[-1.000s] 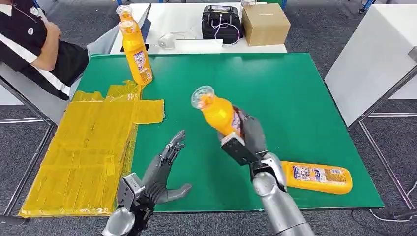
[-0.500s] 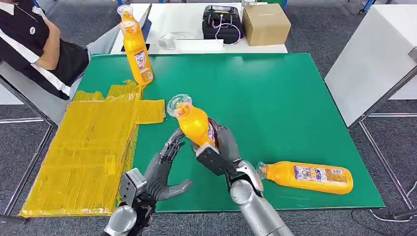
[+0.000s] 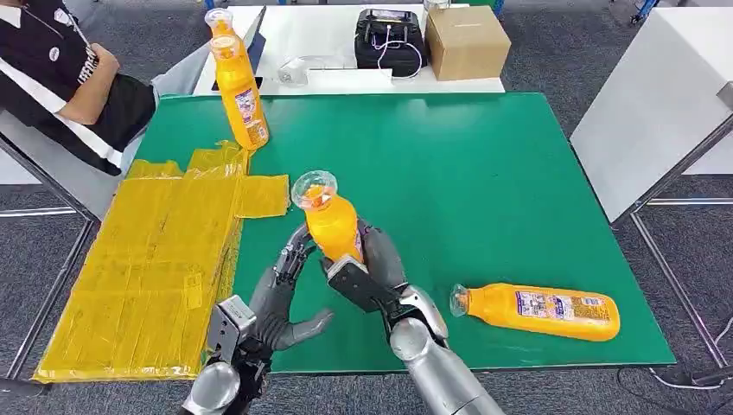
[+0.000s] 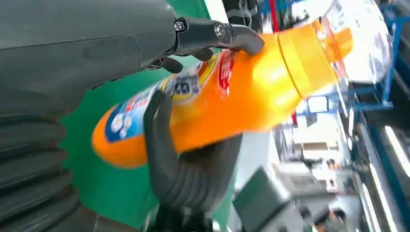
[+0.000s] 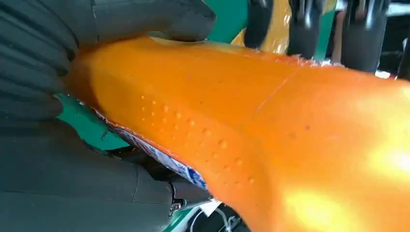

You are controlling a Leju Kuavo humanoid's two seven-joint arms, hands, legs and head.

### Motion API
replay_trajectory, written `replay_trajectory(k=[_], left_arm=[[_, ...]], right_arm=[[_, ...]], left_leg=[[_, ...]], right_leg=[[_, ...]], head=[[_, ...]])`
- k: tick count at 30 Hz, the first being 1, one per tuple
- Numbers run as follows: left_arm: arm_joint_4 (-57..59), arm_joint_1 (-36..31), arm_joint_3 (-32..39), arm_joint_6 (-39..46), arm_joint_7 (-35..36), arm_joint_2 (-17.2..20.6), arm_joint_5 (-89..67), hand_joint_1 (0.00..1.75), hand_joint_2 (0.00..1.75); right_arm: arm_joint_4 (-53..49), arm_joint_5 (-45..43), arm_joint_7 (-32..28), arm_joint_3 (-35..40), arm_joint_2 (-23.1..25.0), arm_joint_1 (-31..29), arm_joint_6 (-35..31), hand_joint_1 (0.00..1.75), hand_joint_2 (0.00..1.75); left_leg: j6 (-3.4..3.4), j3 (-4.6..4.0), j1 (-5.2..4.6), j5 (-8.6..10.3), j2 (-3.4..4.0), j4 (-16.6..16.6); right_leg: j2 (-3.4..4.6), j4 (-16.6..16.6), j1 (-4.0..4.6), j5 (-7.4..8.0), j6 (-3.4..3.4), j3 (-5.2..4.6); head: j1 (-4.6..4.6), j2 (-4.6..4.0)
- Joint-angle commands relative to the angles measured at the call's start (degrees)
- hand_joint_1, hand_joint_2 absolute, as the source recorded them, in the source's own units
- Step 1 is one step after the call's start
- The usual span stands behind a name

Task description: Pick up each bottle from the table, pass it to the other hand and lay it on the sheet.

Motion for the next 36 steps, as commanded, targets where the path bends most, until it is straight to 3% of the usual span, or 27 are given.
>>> replay_trajectory(k=[1, 19, 20, 21, 26, 36], left_arm=[[6.35, -3.99, 1.97, 4.80, 0.98, -2.62, -3.74, 0.00, 1.75], [14.04, -7.83, 6.34, 8.28, 0.67, -4.65, -4.07, 0.00, 1.75], [14.41, -7.90, 6.43, 7.42, 0.54, -4.68, -3.06, 0.21, 1.75], [14.44, -7.83, 6.54, 7.07, 0.33, -4.75, -2.44, 1.75, 1.75], [14.05, -7.61, 6.64, 7.15, -0.06, -4.88, -1.95, 1.75, 1.75], [10.88, -6.49, 8.41, 10.57, -1.16, -6.01, 2.03, 1.75, 1.75]], right_arm=[[0.77, 1.04, -0.93, 11.99, -0.42, 2.07, 1.75, 1.75, 1.75], [3.99, 0.34, -0.97, 14.64, -0.03, 1.03, 0.03, 1.75, 1.75], [4.14, 0.25, -1.01, 14.70, -0.04, 0.94, -0.04, 1.75, 1.75], [4.26, 0.20, -1.01, 14.74, -0.03, 0.87, -0.06, 1.75, 1.75], [4.50, 0.13, -0.91, 14.71, -0.02, 0.85, -0.17, 1.75, 1.75], [6.20, -0.33, -0.91, 14.38, -0.08, 0.99, -0.96, 1.75, 1.75]], left_leg=[[-0.08, 0.22, 0.09, -0.08, -0.02, -0.03], [-0.09, 0.23, 0.07, -0.07, -0.02, -0.04], [-0.12, 0.33, 0.12, -0.10, -0.02, -0.06], [-0.15, 0.43, 0.15, -0.15, 0.02, -0.05], [-0.06, 0.13, 0.02, -0.03, 0.00, -0.04], [-0.10, 0.29, 0.13, -0.12, 0.03, -0.02]], right_leg=[[-0.08, -0.12, 0.09, -0.08, -0.06, 0.28], [-0.09, -0.11, 0.08, -0.08, -0.08, 0.29], [-0.11, -0.16, 0.13, -0.10, -0.11, 0.43], [-0.09, -0.19, 0.17, -0.12, -0.13, 0.53], [-0.07, -0.07, 0.03, -0.04, -0.05, 0.15], [-0.05, -0.15, 0.14, -0.09, -0.09, 0.39]], head=[[0.00, 0.00], [-0.02, 0.00], [-0.02, 0.00], [-0.02, 0.00], [-0.02, 0.00], [-0.02, 0.00]])
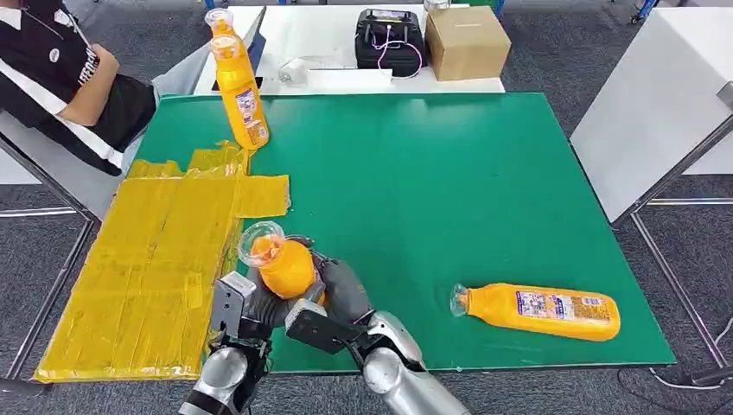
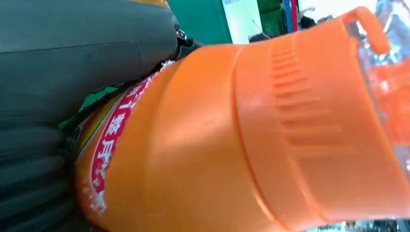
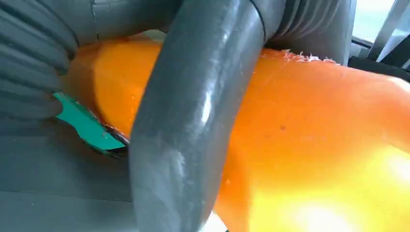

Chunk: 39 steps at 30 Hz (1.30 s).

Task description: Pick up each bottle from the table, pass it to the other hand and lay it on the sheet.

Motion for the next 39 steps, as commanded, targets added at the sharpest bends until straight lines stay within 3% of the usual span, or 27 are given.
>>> replay_trajectory(k=[1, 2, 5, 6, 12, 13, 14, 15, 29, 39], left_arm=[[2.11, -2.97, 2.05, 1.98, 0.08, -1.60, 2.20, 1.75, 1.75], [2.04, -2.98, 2.20, 2.14, 0.03, -1.69, 2.33, 1.75, 1.75], [1.49, -2.87, 2.43, 2.98, -0.33, -1.81, 2.92, 1.75, 1.75], [1.49, -2.87, 2.43, 2.98, -0.33, -1.81, 2.92, 1.75, 1.75], [1.30, -2.85, 2.43, 3.27, -0.45, -1.76, 3.12, 1.75, 1.75], [1.12, -2.85, 2.30, 3.59, -0.52, -1.60, 3.36, 1.75, 1.75], [1.08, -2.95, 2.21, 3.74, -0.53, -1.49, 3.61, 1.75, 1.75], [1.06, -3.05, 2.26, 3.95, -0.54, -1.43, 3.80, 1.75, 1.75], [-0.23, -5.66, 6.23, 8.20, -0.71, 0.05, 4.21, 1.75, 1.75], [-0.04, -6.13, 7.75, 11.75, -2.15, 0.15, 2.52, 1.75, 1.75]], right_arm=[[4.69, 0.10, -0.58, 4.24, -0.80, -0.89, -0.26, 1.75, 1.75], [4.74, 0.10, -0.57, 4.22, -0.82, -0.88, -0.27, 1.75, 1.75], [5.08, 0.02, -0.65, 4.07, -0.72, -0.87, -0.56, 1.75, 1.75], [5.08, 0.02, -0.65, 4.07, -0.72, -0.87, -0.56, 1.75, 1.75], [4.94, 0.02, -0.73, 4.06, -0.71, -0.83, -0.75, 1.75, 1.75], [4.54, -0.02, -0.90, 3.95, -0.79, -0.70, -1.09, 1.59, 1.75], [3.77, -0.20, -1.42, 3.89, -0.94, -0.41, -1.32, 0.16, 1.75], [3.03, -0.63, -1.84, 3.49, -0.98, 0.01, -1.61, 0.00, 1.75], [-6.63, -0.89, -2.64, 1.13, -4.05, 1.45, -2.44, 0.00, 1.75], [-7.74, -0.58, -2.88, 1.27, -4.24, 1.46, -2.81, 0.00, 1.75]], left_leg=[[-0.13, 0.47, 0.18, -0.19, 0.07, -0.03], [-0.07, 0.17, 0.06, -0.06, 0.03, -0.03], [-0.07, 0.18, 0.09, -0.07, 0.02, -0.02], [-0.17, 0.54, 0.23, -0.22, 0.10, -0.03], [-0.10, 0.30, 0.14, -0.12, 0.01, -0.02], [-0.08, 0.21, 0.09, -0.08, 0.00, -0.02], [-0.06, 0.13, 0.07, -0.04, -0.01, -0.02], [-0.09, 0.27, 0.11, -0.10, 0.00, -0.02], [-0.06, 0.11, 0.06, -0.02, -0.01, -0.02], [-0.09, 0.29, 0.12, -0.13, 0.09, 0.00]], right_leg=[[-0.05, -0.21, 0.20, -0.13, -0.11, 0.58], [-0.04, -0.09, 0.07, -0.05, -0.05, 0.22], [-0.05, -0.10, 0.10, -0.05, -0.06, 0.23], [-0.04, -0.24, 0.25, -0.15, -0.14, 0.66], [-0.08, -0.14, 0.15, -0.09, -0.09, 0.38], [-0.08, -0.11, 0.10, -0.07, -0.06, 0.27], [-0.06, -0.08, 0.08, -0.04, -0.05, 0.17], [-0.09, -0.12, 0.13, -0.09, -0.08, 0.35], [-0.08, -0.07, 0.06, -0.03, -0.05, 0.14], [0.00, -0.13, 0.14, -0.08, -0.08, 0.36]], head=[[-0.02, 0.00], [-0.02, 0.00], [-0.02, 0.00], [-0.04, 0.00], [-0.04, 0.00], [-0.02, 0.00], [-0.02, 0.00], [-0.02, 0.00], [-0.02, 0.00], [-0.02, 0.00]])
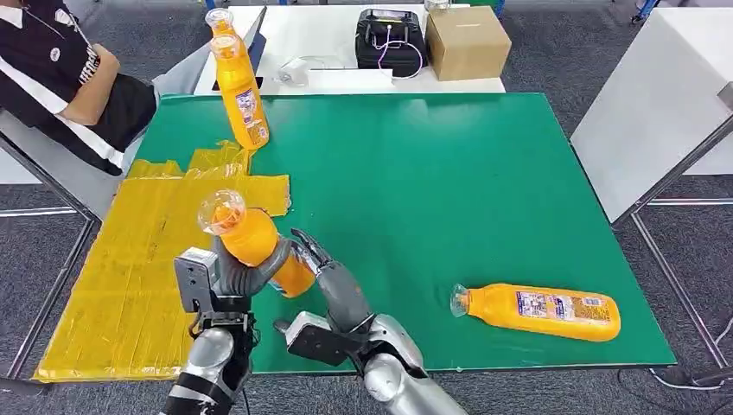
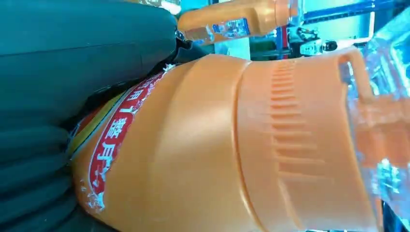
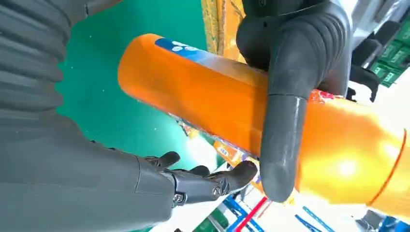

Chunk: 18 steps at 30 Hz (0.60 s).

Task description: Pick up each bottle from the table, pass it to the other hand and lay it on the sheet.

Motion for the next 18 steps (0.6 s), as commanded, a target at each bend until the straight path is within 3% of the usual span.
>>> replay_trajectory(k=[1, 5, 13, 16, 18], left_arm=[[2.59, -3.69, 3.56, 5.72, -1.65, 0.89, -4.19, 1.75, 1.75], [4.66, -5.59, 4.67, 17.64, -3.55, 1.88, -18.65, 1.75, 1.75], [8.44, -7.29, 4.10, 21.58, -1.75, 3.09, -29.19, 1.75, 1.75], [15.88, -10.40, 4.08, 26.62, 5.22, 4.97, -47.07, 1.75, 1.75], [16.76, -10.08, 9.27, 26.86, 9.02, 4.90, -62.85, 1.75, 1.75]], right_arm=[[-3.34, 0.35, -0.91, 0.37, -3.07, -0.54, -1.11, 0.00, 1.75], [-12.65, 0.18, -1.99, -0.09, -5.11, 0.63, -2.26, 0.00, 1.75], [-19.14, -1.17, -2.69, -0.92, -6.55, 1.99, -2.10, 0.00, 1.75], [-27.61, -3.87, -4.59, -2.57, -9.39, 3.47, -3.15, 0.00, 1.75], [-33.56, -5.14, -3.32, -4.34, -12.22, 5.19, -3.09, 0.00, 1.75]], left_leg=[[-0.08, 0.21, 0.09, -0.09, 0.08, 0.00], [-0.05, 0.08, 0.04, -0.02, -0.03, -0.01], [-0.06, 0.20, 0.05, -0.05, -0.04, -0.04], [-0.07, 0.19, 0.06, -0.03, -0.05, -0.04], [-0.08, 0.24, 0.08, -0.03, -0.20, -0.05]], right_leg=[[-0.01, -0.09, 0.10, -0.06, -0.06, 0.25], [-0.08, -0.05, 0.05, -0.03, -0.04, 0.13], [-0.09, -0.10, 0.07, -0.06, -0.05, 0.27], [-0.15, -0.09, 0.07, -0.06, -0.05, 0.26], [-0.28, -0.13, 0.09, -0.09, -0.06, 0.34]], head=[[0.00, 0.00], [0.00, 0.00], [0.02, 0.00], [0.00, 0.00], [0.00, 0.00]])
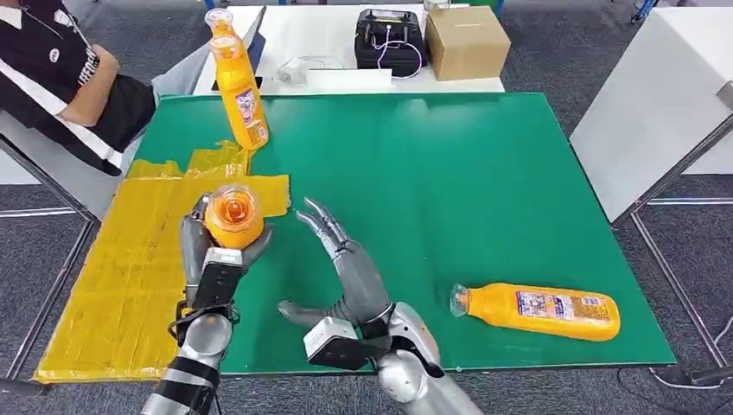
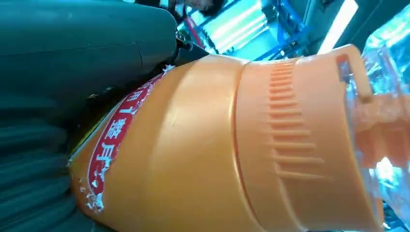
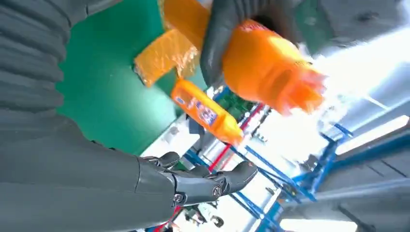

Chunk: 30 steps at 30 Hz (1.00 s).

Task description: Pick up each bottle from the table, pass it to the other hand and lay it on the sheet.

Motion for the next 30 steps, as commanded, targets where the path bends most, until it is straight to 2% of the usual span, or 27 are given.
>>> replay_trajectory(k=[1, 3, 4, 5, 9, 10, 11, 12, 15, 25, 30], left_arm=[[15.08, -6.13, 6.99, 5.55, 10.91, 3.48, -39.33, 1.75, 1.75], [17.88, -6.79, 8.86, 5.55, 14.83, 5.78, -49.50, 1.75, 1.75], [20.30, -8.19, 6.20, 5.55, 16.07, 8.23, -46.87, 1.75, 1.75], [23.39, -9.76, 6.56, 5.55, 17.02, 8.19, -49.68, 1.75, 1.75], [29.07, -13.31, 4.23, 5.55, 22.53, 10.28, -57.97, 1.75, 1.75], [29.75, -13.61, 1.65, 5.55, 24.23, 11.65, -57.97, 1.75, 1.75], [31.55, -15.01, -6.69, 5.55, 29.91, 14.86, -57.97, 1.75, 1.75], [32.71, -16.07, -11.75, 5.55, 33.39, 16.73, -57.97, 1.75, 1.75], [36.43, -19.01, -19.76, 5.55, 37.91, 20.00, -57.97, 1.75, 1.75], [37.09, -20.02, -19.70, 5.55, 38.05, 20.38, -57.97, 1.75, 1.75], [37.29, -21.23, -17.56, 5.55, 37.63, 19.26, -57.97, 1.75, 1.75]], right_arm=[[-18.96, -5.31, -0.08, -5.07, -10.02, 3.35, -0.77, 0.00, 1.75], [-19.97, -10.15, 0.67, -7.41, -12.85, 2.53, 2.42, 0.00, 1.75], [-20.35, -10.15, -0.80, -8.49, -13.30, 2.34, 2.58, 0.00, 1.75], [-21.27, -10.96, -2.40, -9.20, -13.82, 2.13, 3.11, 0.00, 1.75], [-24.09, -10.63, -2.40, -10.40, -16.05, 2.08, 4.19, 0.00, 1.75], [-23.99, -10.65, -2.40, -10.61, -16.24, 1.92, 4.10, 0.00, 1.75], [-23.72, -10.49, -2.31, -10.57, -16.71, 1.67, 3.88, 0.00, 1.75], [-23.30, -10.47, -2.25, -10.48, -17.08, 1.32, 3.81, 0.00, 1.75], [-20.92, -10.79, -1.70, -10.20, -18.26, 0.07, 4.40, 0.00, 1.75], [-19.96, -10.72, -1.70, -10.03, -18.57, 0.14, 4.45, 0.00, 1.75], [-19.26, -10.72, -1.74, -9.10, -18.24, 0.88, 4.31, 0.00, 1.75]], left_leg=[[-0.07, 0.22, 0.07, -0.04, -0.15, -0.05], [-0.07, 0.31, 0.09, -0.09, 0.00, -0.06], [-0.05, 0.24, 0.05, -0.05, 0.03, -0.06], [-0.05, 0.21, 0.03, -0.03, 0.02, -0.07], [-0.10, 0.23, 0.10, -0.04, -0.06, -0.01], [-0.08, 0.16, 0.08, -0.02, -0.07, 0.00], [-0.05, 0.12, 0.04, -0.01, -0.05, -0.01], [-0.09, 0.25, 0.07, -0.04, -0.07, -0.03], [-0.11, 0.24, 0.10, -0.05, -0.03, 0.00], [-0.08, 0.16, 0.06, -0.05, 0.08, 0.02], [-0.11, 0.16, 0.10, -0.06, 0.06, 0.04]], right_leg=[[-0.20, -0.12, 0.08, -0.07, -0.05, 0.32], [-0.06, -0.17, 0.10, -0.06, -0.05, 0.42], [-0.04, -0.14, 0.06, -0.03, -0.04, 0.32], [-0.05, -0.12, 0.05, -0.02, -0.04, 0.29], [-0.17, -0.10, 0.12, -0.05, -0.08, 0.33], [-0.16, -0.07, 0.09, -0.03, -0.05, 0.25], [-0.11, -0.06, 0.04, -0.01, -0.03, 0.18], [-0.16, -0.10, 0.08, -0.06, -0.06, 0.34], [-0.12, -0.09, 0.11, -0.06, -0.05, 0.33], [0.01, -0.04, 0.07, -0.03, -0.02, 0.22], [-0.02, -0.05, 0.11, -0.04, -0.05, 0.26]], head=[[0.00, 0.00], [0.00, 0.00], [0.00, 0.00], [0.00, 0.00], [0.00, 0.00], [0.00, 0.00], [-0.02, 0.00], [0.00, 0.00], [-0.02, 0.00], [0.00, 0.00], [0.00, 0.00]])
